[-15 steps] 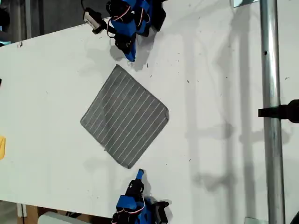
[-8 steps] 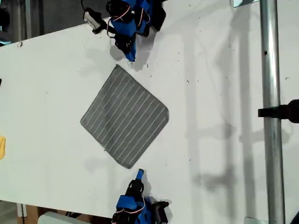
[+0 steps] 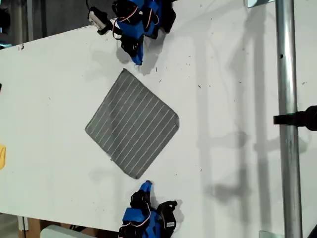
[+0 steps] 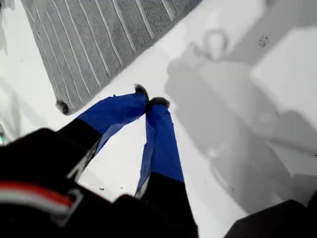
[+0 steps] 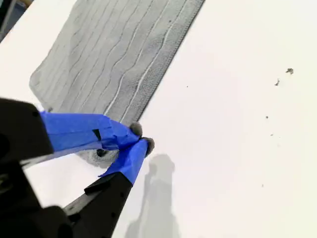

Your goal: Grasp corners of a towel and fold twice.

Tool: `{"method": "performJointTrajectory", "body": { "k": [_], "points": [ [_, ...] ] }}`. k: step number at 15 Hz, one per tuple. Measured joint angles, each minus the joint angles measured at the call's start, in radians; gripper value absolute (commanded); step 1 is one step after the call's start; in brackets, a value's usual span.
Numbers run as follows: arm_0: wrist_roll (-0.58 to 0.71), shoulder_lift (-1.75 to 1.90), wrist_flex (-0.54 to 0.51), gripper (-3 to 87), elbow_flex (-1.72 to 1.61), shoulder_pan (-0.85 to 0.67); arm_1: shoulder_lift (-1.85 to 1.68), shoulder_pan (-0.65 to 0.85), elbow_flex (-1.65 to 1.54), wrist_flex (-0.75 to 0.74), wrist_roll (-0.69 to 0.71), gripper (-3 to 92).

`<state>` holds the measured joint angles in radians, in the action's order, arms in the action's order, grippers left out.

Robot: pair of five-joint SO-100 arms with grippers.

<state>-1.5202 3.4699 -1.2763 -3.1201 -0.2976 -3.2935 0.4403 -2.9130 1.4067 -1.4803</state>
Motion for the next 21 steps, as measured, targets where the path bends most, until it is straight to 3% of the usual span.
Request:
{"method": "performJointTrajectory", "body": {
  "k": [1, 3, 5, 9, 16, 21],
  "points": [
    [0.044, 0.000, 0.011, 2.7, 0.000, 0.002, 0.000, -0.029, 0.000, -0.002, 0.005, -0.3],
    [-0.072, 0.000, -0.003, 4.8, 0.023, 0.018, 0.000, -0.054, 0.011, -0.032, 0.002, -0.2],
    [-0.032, 0.000, 0.032, -2.3, 0.031, 0.038, 0.000, -0.118, 0.021, -0.123, -0.002, -0.3],
    [-0.006, -0.012, -0.031, -2.3, 0.175, 0.038, 0.078, -0.224, 0.207, -0.184, 0.044, 0.0],
    [0.086, -0.637, -0.035, 1.6, 0.672, 0.023, 0.831, -0.419, 0.703, -0.305, 0.155, 0.5],
    [0.141, -0.818, -0.054, 1.7, 0.802, -0.031, 1.551, -0.525, 1.387, -0.147, 0.287, 0.3]
  ]
}}
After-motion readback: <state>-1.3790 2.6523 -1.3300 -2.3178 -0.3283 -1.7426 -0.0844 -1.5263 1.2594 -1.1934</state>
